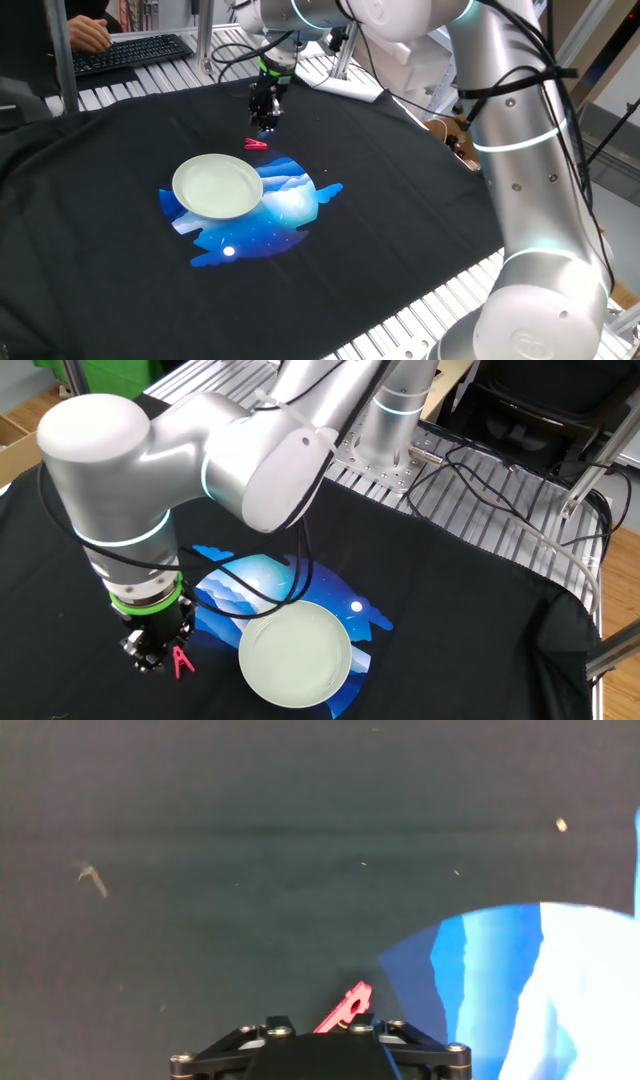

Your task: Use a clamp

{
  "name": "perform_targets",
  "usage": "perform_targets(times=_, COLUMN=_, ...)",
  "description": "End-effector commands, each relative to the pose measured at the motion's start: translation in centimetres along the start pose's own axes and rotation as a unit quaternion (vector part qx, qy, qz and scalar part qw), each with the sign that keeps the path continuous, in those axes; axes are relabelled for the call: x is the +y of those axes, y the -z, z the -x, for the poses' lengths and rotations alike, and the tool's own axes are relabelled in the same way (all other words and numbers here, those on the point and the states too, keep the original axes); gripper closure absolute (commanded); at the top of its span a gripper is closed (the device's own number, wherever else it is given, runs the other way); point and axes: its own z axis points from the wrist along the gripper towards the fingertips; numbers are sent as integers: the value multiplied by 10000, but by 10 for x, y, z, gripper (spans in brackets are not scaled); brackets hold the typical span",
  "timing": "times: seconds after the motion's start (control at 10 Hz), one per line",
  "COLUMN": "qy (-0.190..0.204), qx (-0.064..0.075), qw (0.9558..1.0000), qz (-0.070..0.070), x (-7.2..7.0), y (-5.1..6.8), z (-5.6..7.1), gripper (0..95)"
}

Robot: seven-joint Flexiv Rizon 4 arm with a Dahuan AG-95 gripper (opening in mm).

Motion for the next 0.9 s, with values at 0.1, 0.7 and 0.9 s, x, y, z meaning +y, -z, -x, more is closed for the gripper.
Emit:
perform_targets(times=0.1, qy=-58, qx=-153, qw=9999, qz=30, x=-6, y=-3, z=-2, gripper=570)
perform_targets(times=0.7, qy=-282, qx=-262, qw=9993, qz=37, x=-17, y=-11, z=-7, gripper=760)
perform_targets(times=0.9, qy=-534, qx=-144, qw=9985, qz=27, x=-17, y=-14, z=-8, gripper=760)
